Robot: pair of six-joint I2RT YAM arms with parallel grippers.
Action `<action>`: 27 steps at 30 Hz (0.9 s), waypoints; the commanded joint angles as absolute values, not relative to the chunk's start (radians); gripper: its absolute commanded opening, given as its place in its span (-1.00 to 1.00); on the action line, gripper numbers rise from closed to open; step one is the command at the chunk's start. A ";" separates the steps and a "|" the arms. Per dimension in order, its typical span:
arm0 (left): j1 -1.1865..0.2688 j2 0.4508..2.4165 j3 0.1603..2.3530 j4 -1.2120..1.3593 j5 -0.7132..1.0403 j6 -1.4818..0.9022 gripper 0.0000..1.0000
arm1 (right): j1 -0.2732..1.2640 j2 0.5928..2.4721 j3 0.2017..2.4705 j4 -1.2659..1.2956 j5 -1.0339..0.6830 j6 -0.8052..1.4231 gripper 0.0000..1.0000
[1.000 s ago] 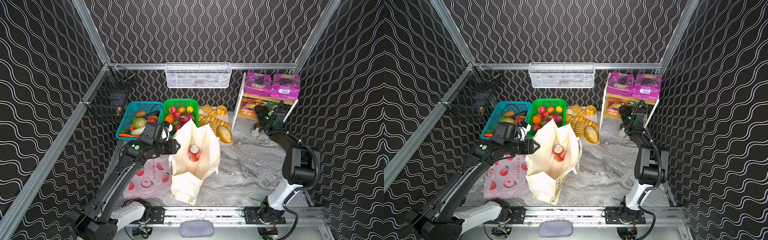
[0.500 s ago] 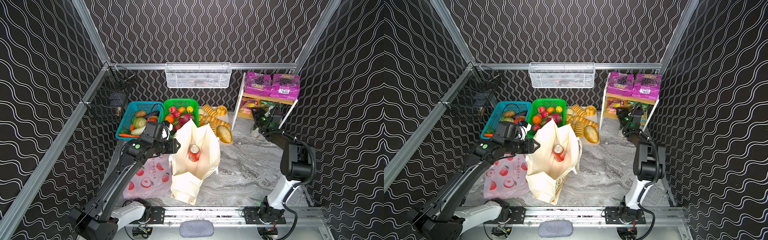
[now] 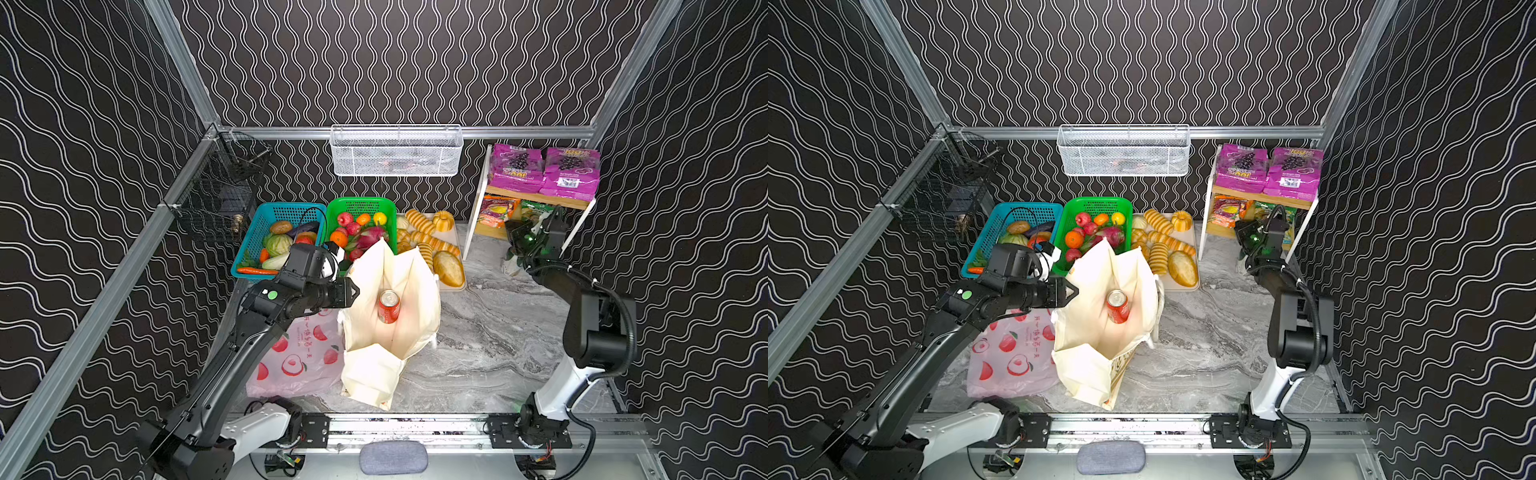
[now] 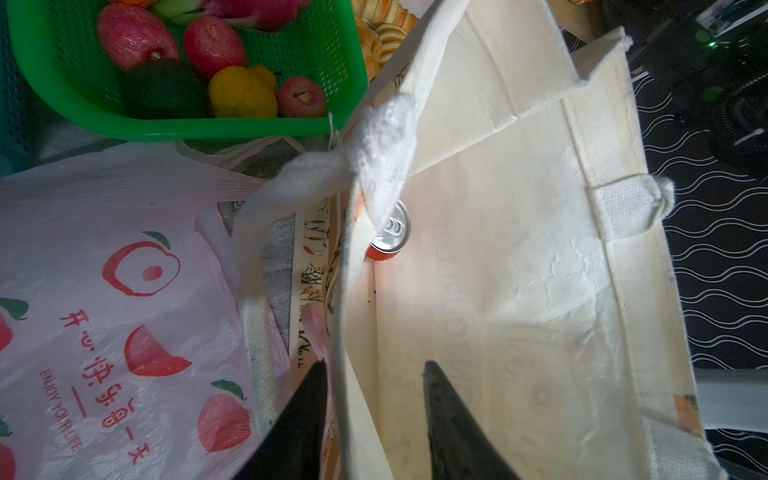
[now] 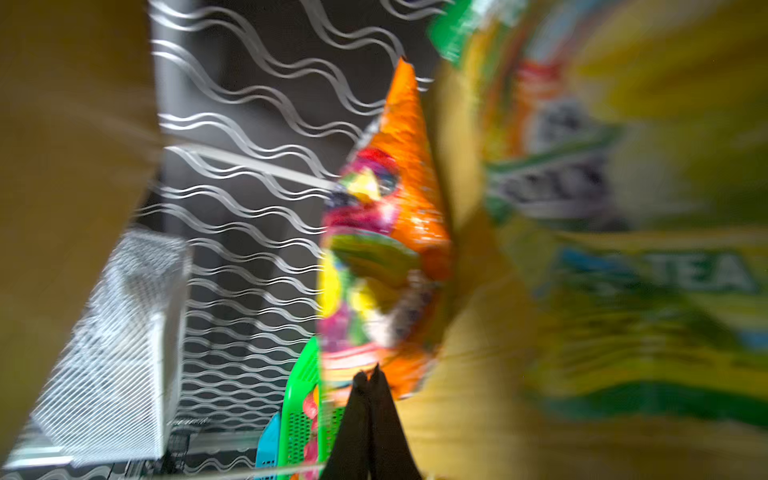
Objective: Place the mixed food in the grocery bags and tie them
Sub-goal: 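Reach the right gripper into the shelf toward the orange candy bag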
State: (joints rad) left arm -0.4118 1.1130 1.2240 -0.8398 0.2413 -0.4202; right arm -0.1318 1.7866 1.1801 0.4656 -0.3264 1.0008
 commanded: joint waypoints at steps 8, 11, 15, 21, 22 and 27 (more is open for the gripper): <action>-0.410 1.095 1.210 -0.806 0.276 -0.443 -0.28 | -0.139 1.686 1.101 0.450 -0.342 0.951 -0.72; -0.410 1.095 1.213 -0.815 0.275 -0.439 -0.27 | -0.141 1.716 1.135 0.454 -0.332 0.957 -0.36; -0.410 1.097 1.214 -0.815 0.274 -0.440 -0.26 | -0.143 1.767 1.186 0.452 -0.321 0.972 -0.15; -0.410 1.104 1.219 -0.826 0.262 -0.430 -0.26 | -0.143 1.836 1.219 0.507 -0.321 1.042 0.01; -0.411 1.103 1.220 -0.825 0.260 -0.428 -0.26 | -0.143 1.849 1.233 0.502 -0.330 1.050 0.06; -0.411 1.107 1.221 -0.827 0.255 -0.424 -0.25 | -0.143 1.906 1.265 0.536 -0.372 1.078 0.32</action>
